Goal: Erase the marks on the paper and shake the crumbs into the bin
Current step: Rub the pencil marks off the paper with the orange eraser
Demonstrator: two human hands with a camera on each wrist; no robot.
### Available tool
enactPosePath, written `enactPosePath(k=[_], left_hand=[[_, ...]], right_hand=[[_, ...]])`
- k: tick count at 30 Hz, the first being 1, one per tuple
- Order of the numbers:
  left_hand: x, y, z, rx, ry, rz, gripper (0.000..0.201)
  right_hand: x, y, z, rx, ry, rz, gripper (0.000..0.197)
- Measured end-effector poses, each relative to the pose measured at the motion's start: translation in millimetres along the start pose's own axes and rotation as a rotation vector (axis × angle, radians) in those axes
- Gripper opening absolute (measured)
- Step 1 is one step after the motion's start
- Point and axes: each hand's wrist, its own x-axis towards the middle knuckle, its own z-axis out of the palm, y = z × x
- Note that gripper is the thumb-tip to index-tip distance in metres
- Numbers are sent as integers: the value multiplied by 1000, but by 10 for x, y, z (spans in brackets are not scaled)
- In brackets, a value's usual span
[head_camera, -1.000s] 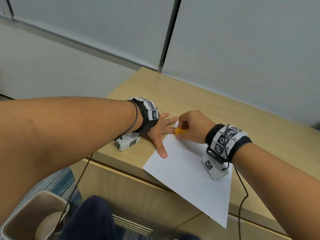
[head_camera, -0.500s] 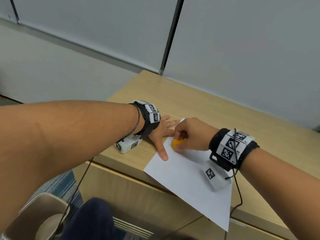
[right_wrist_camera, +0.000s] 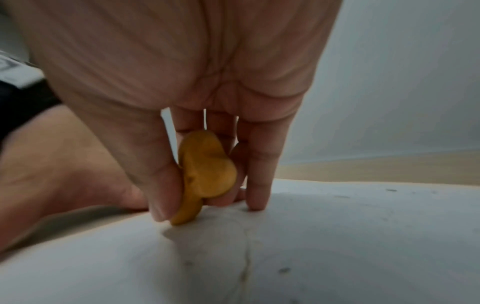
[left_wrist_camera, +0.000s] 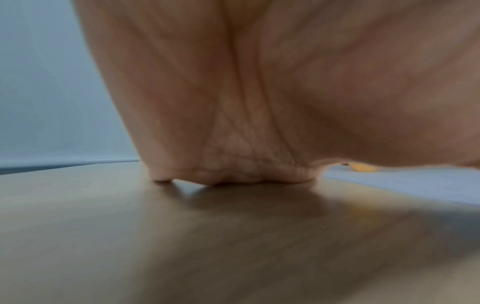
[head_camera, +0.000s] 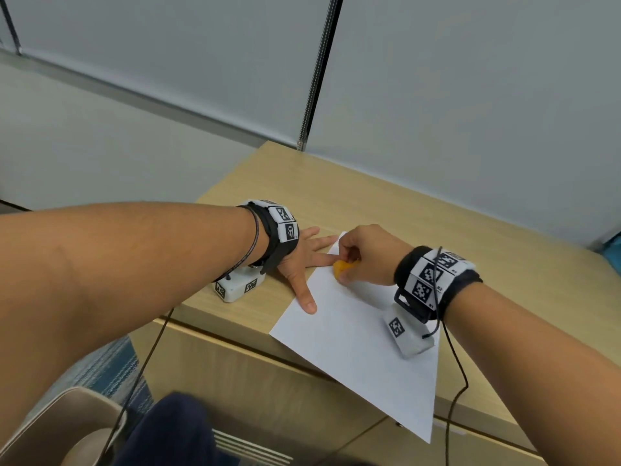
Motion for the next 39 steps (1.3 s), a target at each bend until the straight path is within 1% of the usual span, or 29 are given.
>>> enactPosePath(k=[1, 4, 5, 6, 8, 9, 10, 11, 14, 15, 16, 18, 19, 20, 21, 24, 25, 26, 27, 29, 30, 31, 32, 34, 35, 36, 37, 39], left_hand=[[3, -2, 4, -1, -1, -4, 123], [12, -10, 12, -14, 1, 0, 125], [14, -14, 12, -17, 0, 2, 125], [17, -17, 13, -17, 2, 4, 125], [30, -19, 16, -14, 8, 10, 125], [33, -18, 21, -14, 10, 12, 125], [41, -20, 26, -15, 12, 12, 125], [45, -20, 30, -16, 12, 10, 125], [32, -13, 26, -25, 3, -6, 126], [28, -7, 20, -27, -1, -9, 126], [26, -1, 12, -25, -2, -9, 126], [27, 0, 8, -14, -2, -9, 126], [25, 1, 10, -11, -3, -8, 126], [29, 0, 13, -11, -3, -8, 126], [32, -3, 14, -15, -2, -7, 126], [19, -5, 19, -32, -6, -12, 126], [19, -4, 18, -34, -8, -13, 126], [20, -2, 14, -34, -8, -11, 126], [21, -3, 14, -31, -7, -11, 126], [27, -5, 18, -16, -6, -10, 126], [32, -5, 19, -12, -5, -12, 127], [36, -8, 19, -11, -4, -12, 127], [34, -9, 19, -14, -6, -11, 127], [16, -6, 9, -18, -6, -12, 127], [5, -5, 8, -19, -4, -11, 126], [-1, 0, 7, -21, 0, -8, 126], [0, 2, 9, -20, 7, -5, 125], [14, 1, 16, -5, 15, -7, 126]], right_hand=[[-16, -1, -7, 6, -36, -13, 16], [-59, 10, -94, 31, -237, -4, 17], [-54, 21, -106, 34, -241, 3, 17], [-33, 39, -98, 30, -204, 6, 16], [-8, 56, -38, 4, -74, -6, 15], [-18, 55, -7, 3, -32, -13, 15], [-37, 67, 9, 16, -25, -20, 14], [-65, 84, 6, 43, -60, -23, 14], [-128, 133, -72, 159, -280, 4, 17], [-123, 139, -84, 154, -297, 7, 18], [-100, 148, -77, 117, -264, 5, 17], [-37, 137, -25, 15, -91, -3, 15], [-27, 114, -3, 6, -27, -7, 14], [-25, 110, 10, 16, -8, -10, 14], [-36, 107, -1, 36, -41, -13, 14], [-95, 119, -81, 137, -296, 13, 18], [-101, 123, -95, 156, -330, 19, 19], [-93, 130, -91, 150, -310, 19, 18], [-67, 137, -71, 117, -243, 20, 16], [-31, 124, -10, 26, -43, 19, 13], [-33, 114, 18, 17, 19, 19, 13], [-45, 109, 28, 32, 29, 14, 14], [-57, 124, 30, 69, -17, 7, 15], [-95, 150, -9, 175, -204, 8, 16], [-105, 157, -28, 215, -275, 15, 17], [-101, 166, -39, 222, -295, 19, 19], [-82, 172, -36, 203, -265, 23, 19], [-36, 151, -1, 93, -102, 30, 16]])
